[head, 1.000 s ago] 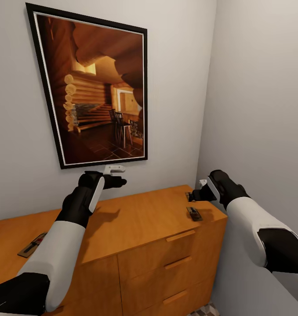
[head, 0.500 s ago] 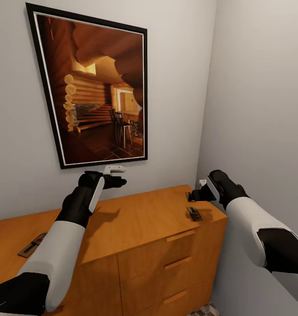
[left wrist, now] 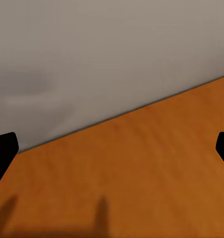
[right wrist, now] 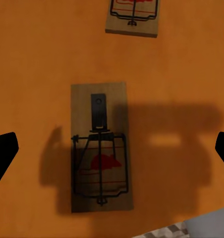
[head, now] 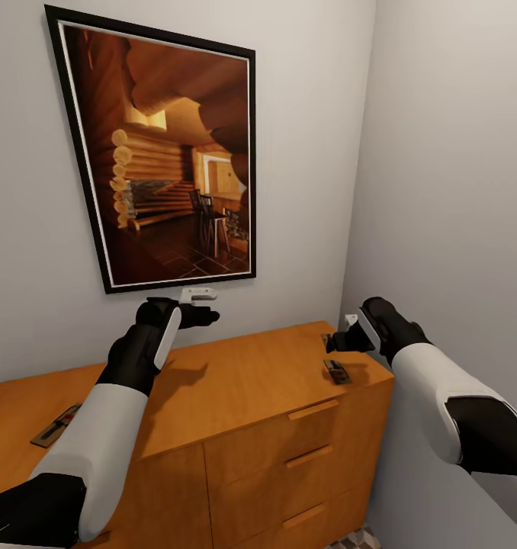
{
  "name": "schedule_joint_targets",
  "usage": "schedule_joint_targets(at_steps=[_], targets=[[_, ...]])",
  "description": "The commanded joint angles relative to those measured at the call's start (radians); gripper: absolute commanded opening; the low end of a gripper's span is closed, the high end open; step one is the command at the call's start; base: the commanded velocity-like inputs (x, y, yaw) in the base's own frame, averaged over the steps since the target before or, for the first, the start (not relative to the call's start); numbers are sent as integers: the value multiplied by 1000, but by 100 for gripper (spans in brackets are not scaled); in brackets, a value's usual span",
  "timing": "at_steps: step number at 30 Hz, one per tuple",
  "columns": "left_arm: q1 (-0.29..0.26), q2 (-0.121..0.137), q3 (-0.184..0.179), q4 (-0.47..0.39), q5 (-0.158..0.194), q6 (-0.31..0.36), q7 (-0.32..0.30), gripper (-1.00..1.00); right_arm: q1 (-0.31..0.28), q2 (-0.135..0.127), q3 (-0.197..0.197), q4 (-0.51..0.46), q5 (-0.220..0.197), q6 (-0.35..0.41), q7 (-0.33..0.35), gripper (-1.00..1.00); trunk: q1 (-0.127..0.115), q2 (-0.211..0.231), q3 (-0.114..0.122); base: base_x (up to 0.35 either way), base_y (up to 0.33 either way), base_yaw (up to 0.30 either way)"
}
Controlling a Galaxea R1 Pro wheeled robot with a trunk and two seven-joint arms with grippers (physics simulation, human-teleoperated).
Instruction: Take the four mousetraps from the cabinet in the bathroom and place them on the bathroom floor. Make sure all four end up on the same floor surface, and ensure that at least two of them are either under or directly next to the same bathroom sink.
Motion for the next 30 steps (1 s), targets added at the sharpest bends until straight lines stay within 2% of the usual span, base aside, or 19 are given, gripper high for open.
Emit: schedule_joint_targets(at_steps=[1,30], targets=[[-1,0,0,-1,4,4,1,100,-1,-1,5,-1,6,4,8,100,0,-1,-1,0,0,0],[-1,0,1,7,4,4,1,100,-1,4,4,5,6,4,7,100,0,-1,-1,0,0,0]])
